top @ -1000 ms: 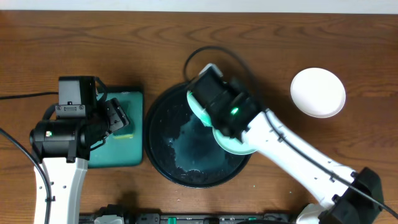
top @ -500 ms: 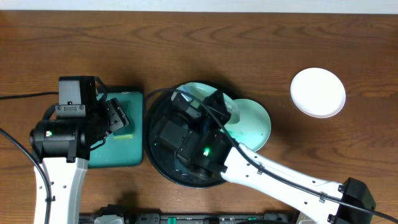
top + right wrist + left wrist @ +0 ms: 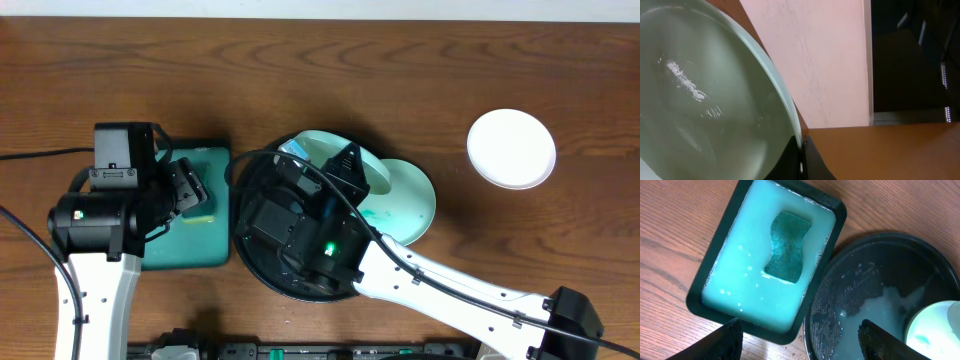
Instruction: Clean dirty plates on tray and stack at the side
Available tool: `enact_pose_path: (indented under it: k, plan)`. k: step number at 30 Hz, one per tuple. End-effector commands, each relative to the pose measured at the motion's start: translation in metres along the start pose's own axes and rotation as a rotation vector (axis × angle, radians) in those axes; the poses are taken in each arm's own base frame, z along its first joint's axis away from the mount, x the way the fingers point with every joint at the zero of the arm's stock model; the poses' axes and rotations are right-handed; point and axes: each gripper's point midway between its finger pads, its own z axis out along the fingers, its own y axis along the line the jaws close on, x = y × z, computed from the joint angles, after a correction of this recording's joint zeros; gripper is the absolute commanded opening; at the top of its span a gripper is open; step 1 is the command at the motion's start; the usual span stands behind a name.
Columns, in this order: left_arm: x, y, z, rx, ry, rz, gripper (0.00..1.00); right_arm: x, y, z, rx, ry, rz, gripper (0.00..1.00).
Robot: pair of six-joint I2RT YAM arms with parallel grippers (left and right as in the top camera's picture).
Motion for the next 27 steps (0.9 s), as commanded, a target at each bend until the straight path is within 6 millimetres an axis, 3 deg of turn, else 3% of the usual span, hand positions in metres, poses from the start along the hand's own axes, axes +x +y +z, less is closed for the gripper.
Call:
enact_pose_path:
  k: [1, 27]
  plan:
    - [0.0041, 0.0012, 0.0035, -0.002, 0.021, -0.001, 0.74, 0.0011, -0.0135, -0.0045, 0.045, -0.004, 0.008, 0.01]
    - [0.0041, 0.0012, 0.0035, -0.002, 0.021, 0.0, 0.75, 0.0015, -0.0154, -0.0046, 0.056, -0.002, 0.003, 0.01]
